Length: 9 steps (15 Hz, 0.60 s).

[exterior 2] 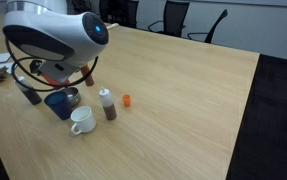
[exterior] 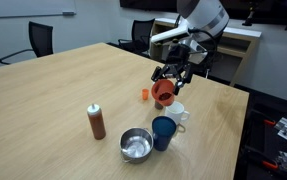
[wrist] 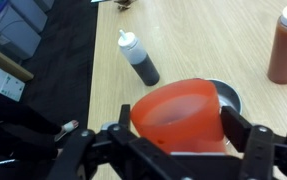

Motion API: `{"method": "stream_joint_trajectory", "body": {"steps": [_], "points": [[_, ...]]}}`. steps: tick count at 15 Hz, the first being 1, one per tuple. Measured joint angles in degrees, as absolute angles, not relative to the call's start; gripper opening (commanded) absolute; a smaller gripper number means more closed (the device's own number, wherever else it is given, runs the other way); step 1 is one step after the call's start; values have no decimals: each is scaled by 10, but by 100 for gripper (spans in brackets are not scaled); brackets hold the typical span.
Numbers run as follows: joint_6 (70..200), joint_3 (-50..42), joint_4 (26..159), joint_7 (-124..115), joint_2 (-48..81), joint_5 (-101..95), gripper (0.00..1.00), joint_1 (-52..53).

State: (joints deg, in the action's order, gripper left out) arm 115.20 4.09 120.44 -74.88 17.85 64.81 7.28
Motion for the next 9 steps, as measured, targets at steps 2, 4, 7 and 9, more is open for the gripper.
{"method": "stream_joint_trajectory", "body": {"steps": [2,4,7,9], "points": [[1138,41,1169,-749,208,623,64,74],[1137,41,1135,-747,229,606,64,74],[1137,41,1093,-746,248,595,64,74],[1137,41,1073,-742,262,594,64,77]]}}
